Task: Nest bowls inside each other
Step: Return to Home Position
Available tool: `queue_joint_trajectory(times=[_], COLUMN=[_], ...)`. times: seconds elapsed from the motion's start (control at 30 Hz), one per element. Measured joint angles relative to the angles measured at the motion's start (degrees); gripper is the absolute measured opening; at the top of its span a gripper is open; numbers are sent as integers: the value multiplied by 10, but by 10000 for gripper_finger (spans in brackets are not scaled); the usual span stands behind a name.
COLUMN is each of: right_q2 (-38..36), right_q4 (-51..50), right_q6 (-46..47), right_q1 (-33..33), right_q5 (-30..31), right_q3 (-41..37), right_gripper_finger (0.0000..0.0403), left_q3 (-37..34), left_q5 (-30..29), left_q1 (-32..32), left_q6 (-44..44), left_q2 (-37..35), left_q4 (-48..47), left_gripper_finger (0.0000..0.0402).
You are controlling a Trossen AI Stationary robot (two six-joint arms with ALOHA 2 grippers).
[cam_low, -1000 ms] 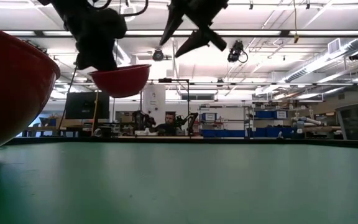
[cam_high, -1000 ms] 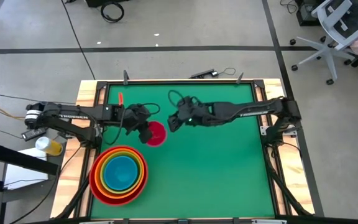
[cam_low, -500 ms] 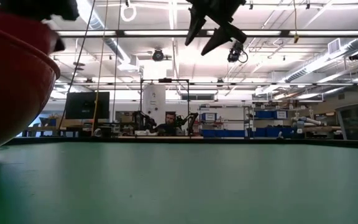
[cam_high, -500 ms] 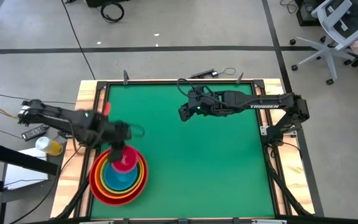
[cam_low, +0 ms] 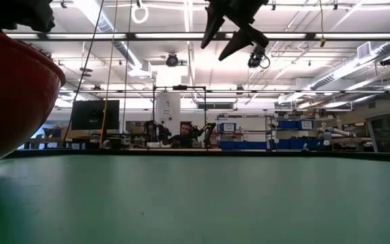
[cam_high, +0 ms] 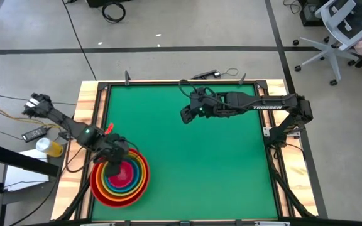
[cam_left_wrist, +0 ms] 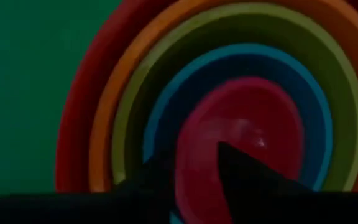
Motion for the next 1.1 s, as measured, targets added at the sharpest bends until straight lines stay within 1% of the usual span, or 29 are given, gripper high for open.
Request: queue_joint_trajectory(times=[0.13, 0.2, 0.3, 0.4, 0.5, 0.57, 0.67, 0.73, 0.77, 0.8, 0.87, 0.9, 0.93, 0.97, 1.0, 1.03, 1.1], right_q2=[0, 0, -2, -16, -49, -84, -146, -188, -208, -230, -267, -282, -295, -304, -312, -319, -329], right_q4=[-10, -19, -24, -27, -36, -49, -69, -68, -55, -33, 25, 37, 36, 21, -8, -46, -107], right_q6=[13, 15, 20, 19, -3, -19, -50, -82, -101, -124, -154, -162, -165, -168, -167, -154, -106], right_q1=[5, 10, 25, 40, 54, 63, 83, 102, 113, 125, 149, 164, 180, 194, 206, 219, 244], right_q5=[-3, -3, -1, 0, 1, 12, 45, 53, 39, -2, -104, -141, -164, -172, -170, -153, -99], right_q3=[0, 0, 0, 0, 0, 0, 0, -3, -9, -15, -29, -35, -40, -42, -43, -45, -50], right_gripper_finger=[258, 260, 259, 251, 238, 225, 196, 169, 153, 134, 92, 67, 43, 23, 13, 11, 14], left_q3=[0, 0, 8, 31, 71, 101, 143, 161, 165, 166, 160, 153, 144, 133, 120, 106, 80], left_q5=[-1, -9, -22, -80, -153, -187, -218, -259, -277, -285, -282, -270, -257, -244, -236, -235, -236], left_q1=[-20, -25, -25, -25, -15, 1, 35, 56, 63, 68, 67, 63, 58, 53, 47, 42, 39], left_q6=[-7, -16, -18, -3, 33, 67, 135, 181, 190, 203, 242, 265, 281, 284, 277, 265, 246], left_q2=[0, -2, -18, -47, -84, -110, -141, -158, -166, -178, -202, -213, -226, -234, -239, -241, -242], left_q4=[-4, -5, -2, -2, -1, 2, 34, 68, 102, 148, 232, 259, 268, 268, 267, 265, 265], left_gripper_finger=[196, 228, 250, 248, 230, 210, 172, 142, 124, 103, 54, 28, 15, 10, 9, 7, 4])
